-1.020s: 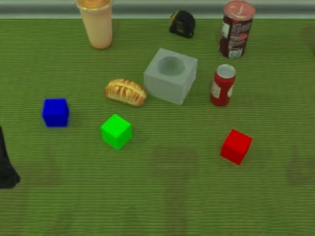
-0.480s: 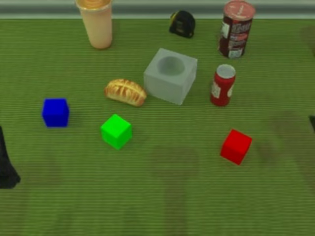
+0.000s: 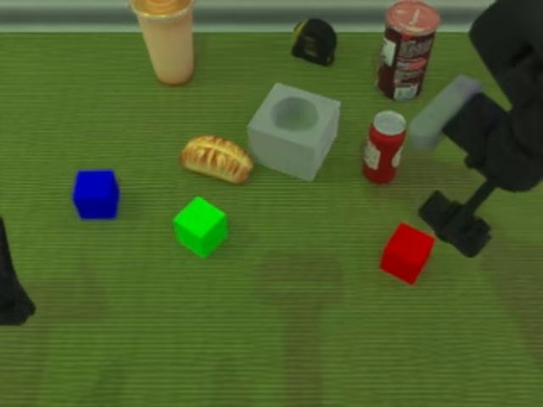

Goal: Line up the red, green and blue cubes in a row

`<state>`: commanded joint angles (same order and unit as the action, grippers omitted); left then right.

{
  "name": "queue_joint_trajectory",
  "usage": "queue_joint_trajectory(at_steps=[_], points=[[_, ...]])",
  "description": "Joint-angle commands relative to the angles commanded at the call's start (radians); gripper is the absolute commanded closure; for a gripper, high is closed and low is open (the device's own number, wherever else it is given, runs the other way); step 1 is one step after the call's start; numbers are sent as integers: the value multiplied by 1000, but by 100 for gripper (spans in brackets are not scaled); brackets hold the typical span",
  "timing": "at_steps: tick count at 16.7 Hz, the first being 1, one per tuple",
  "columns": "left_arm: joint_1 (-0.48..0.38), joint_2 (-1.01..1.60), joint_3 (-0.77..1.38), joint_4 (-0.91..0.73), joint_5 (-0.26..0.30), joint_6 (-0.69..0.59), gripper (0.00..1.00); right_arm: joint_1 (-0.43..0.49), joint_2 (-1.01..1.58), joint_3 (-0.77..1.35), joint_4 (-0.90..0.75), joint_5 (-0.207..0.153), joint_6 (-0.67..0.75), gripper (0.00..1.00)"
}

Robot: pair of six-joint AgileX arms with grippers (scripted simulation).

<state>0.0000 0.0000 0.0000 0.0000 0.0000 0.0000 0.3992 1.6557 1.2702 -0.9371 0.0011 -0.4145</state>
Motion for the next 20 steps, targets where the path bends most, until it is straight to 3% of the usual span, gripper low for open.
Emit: queue_joint_trajectory(at_steps=[6,12,16,20], points=[[0,0,0,0,0,0,0,78,319,265,-173,0,-81,0],[0,0,0,0,0,0,0,88,356,300,-193,0,-91,0],[0,0,0,0,0,0,0,86,370,268,-151,1,-92,0],[0,0,0,0,0,0,0,88,434,170,26,1,-89,0]])
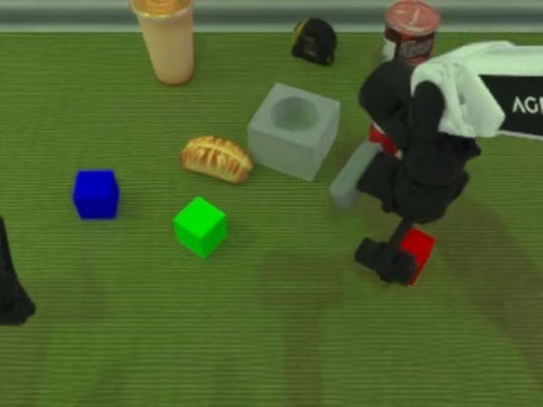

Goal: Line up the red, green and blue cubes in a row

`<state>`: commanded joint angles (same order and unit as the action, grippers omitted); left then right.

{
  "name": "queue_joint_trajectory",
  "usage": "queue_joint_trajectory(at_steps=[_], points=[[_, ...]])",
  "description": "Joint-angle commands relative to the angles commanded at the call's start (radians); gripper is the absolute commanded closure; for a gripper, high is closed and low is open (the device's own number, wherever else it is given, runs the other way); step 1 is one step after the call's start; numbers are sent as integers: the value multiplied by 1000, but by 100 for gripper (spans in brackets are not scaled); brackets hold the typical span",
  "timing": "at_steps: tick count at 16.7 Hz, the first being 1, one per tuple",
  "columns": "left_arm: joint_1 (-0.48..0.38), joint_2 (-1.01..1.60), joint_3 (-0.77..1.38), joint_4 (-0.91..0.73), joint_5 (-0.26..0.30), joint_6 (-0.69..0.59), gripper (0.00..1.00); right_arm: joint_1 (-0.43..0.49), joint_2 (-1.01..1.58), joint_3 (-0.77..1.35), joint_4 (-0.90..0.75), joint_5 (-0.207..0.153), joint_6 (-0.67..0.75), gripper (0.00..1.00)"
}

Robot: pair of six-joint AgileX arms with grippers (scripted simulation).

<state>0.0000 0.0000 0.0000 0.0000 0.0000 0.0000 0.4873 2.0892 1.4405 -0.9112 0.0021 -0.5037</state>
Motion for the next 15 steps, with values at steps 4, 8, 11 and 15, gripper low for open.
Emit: queue_joint_trajectory(at_steps=[4,8,11,15], points=[[0,0,0,0,0,0,0,2,43,-65,97,0,2,0],[0,0,0,0,0,0,0,2,43,-65,97,0,2,8],[0,0,0,0,0,0,0,2,43,-65,97,0,2,30],[0,0,0,0,0,0,0,2,43,-65,97,0,2,60]])
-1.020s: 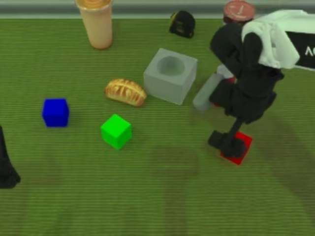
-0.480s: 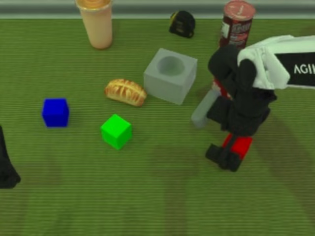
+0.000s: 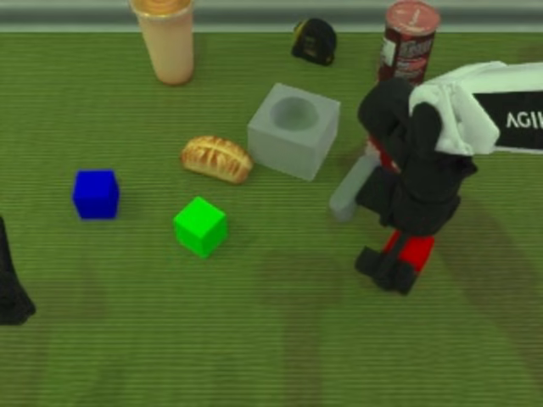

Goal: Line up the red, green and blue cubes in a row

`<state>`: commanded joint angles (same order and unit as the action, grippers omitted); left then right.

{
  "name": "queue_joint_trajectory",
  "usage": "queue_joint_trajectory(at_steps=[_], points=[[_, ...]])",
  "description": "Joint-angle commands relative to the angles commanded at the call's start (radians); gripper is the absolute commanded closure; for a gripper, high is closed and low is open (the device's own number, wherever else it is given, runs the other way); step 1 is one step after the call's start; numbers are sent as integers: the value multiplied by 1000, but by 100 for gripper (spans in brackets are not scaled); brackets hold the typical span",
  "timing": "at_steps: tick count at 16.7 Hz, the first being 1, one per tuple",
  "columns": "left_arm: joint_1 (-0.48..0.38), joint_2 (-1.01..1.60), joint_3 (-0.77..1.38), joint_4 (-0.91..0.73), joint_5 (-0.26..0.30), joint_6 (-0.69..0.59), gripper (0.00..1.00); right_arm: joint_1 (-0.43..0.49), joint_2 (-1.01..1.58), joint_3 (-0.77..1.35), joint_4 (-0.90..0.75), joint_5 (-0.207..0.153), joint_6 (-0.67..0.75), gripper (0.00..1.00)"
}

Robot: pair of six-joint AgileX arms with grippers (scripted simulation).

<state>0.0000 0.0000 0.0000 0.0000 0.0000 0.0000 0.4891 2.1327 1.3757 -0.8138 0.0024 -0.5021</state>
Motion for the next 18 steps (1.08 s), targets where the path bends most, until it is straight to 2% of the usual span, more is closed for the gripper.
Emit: queue_joint_trajectory(at_steps=[5,13,14,18], points=[[0,0,0,0,0,0,0,0,0,0,0,0,0,98],[0,0,0,0,0,0,0,0,0,0,0,0,0,100],[0,0,0,0,0,0,0,0,-34,9,-19,-13,11,100],[0,0,0,0,0,0,0,-1,-60,62,-96,-13,13,100]])
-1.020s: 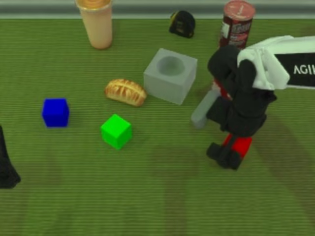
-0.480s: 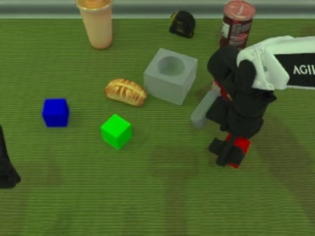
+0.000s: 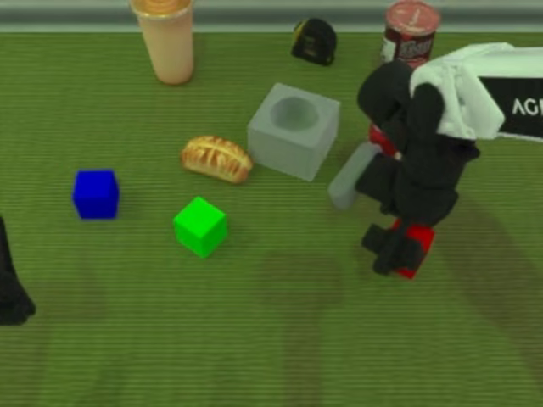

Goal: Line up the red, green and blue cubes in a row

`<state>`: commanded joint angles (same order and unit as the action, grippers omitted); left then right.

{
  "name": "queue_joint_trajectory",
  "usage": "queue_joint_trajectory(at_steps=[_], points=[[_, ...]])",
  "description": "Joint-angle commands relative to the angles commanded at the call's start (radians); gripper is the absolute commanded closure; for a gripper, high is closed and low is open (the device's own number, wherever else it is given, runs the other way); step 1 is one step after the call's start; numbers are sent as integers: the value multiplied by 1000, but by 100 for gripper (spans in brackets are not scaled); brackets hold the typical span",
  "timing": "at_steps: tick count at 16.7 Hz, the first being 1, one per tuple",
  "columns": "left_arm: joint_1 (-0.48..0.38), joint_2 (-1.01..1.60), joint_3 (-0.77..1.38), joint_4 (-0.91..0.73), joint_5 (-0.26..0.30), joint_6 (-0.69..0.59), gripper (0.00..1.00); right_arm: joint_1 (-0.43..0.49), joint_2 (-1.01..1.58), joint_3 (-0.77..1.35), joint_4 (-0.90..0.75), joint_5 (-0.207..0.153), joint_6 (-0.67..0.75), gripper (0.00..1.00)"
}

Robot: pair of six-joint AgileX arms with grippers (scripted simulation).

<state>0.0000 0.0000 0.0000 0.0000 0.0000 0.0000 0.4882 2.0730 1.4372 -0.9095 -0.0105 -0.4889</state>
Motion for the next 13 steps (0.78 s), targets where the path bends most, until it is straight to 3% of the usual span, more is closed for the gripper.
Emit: queue_joint_trajectory(at_steps=[4,13], points=[[0,0,0,0,0,0,0,9,-53,86,-152,-1,-6,100],[0,0,0,0,0,0,0,42,-11,170,-210,-1,-19,100]])
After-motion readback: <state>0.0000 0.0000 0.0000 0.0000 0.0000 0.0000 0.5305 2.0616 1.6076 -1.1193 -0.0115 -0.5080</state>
